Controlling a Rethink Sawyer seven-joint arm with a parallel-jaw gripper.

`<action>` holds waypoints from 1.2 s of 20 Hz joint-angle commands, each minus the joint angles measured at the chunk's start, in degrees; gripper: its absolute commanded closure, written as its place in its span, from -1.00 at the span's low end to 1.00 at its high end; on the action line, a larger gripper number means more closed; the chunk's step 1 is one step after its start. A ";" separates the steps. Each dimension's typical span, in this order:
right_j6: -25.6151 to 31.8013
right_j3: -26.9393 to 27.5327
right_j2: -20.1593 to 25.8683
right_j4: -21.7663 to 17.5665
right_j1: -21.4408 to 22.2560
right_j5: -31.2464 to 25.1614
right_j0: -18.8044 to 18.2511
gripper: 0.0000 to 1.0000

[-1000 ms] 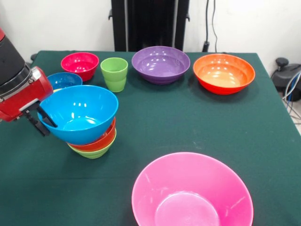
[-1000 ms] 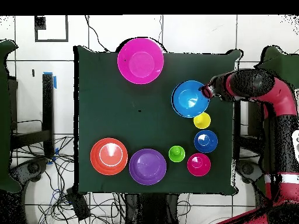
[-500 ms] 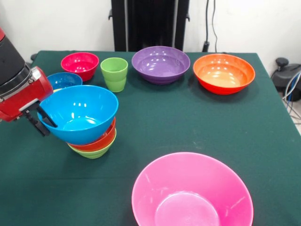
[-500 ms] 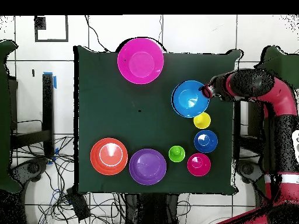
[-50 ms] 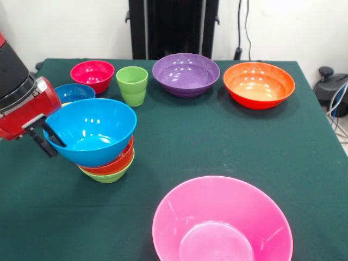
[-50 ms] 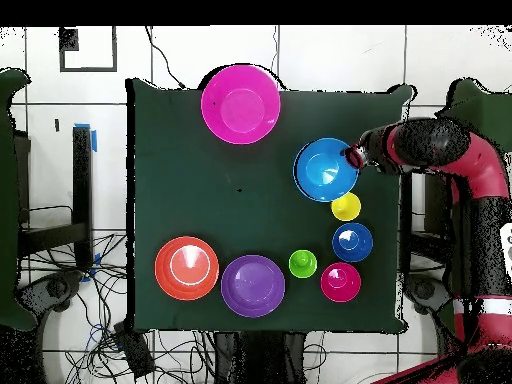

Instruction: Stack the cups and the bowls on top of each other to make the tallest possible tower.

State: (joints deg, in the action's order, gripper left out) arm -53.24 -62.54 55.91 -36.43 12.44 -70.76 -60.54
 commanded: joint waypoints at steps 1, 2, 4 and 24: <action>12.19 -4.30 -3.07 -1.08 1.30 -0.22 2.33 1.00; 12.01 -4.48 -3.09 -1.27 1.14 0.38 2.42 1.00; 11.90 -4.84 -3.19 -1.69 0.85 1.44 2.49 1.00; 4.72 -12.20 -4.18 -2.12 3.81 6.41 2.90 1.00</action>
State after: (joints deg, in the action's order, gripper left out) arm -53.24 -71.00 55.74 -36.43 14.66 -67.15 -60.49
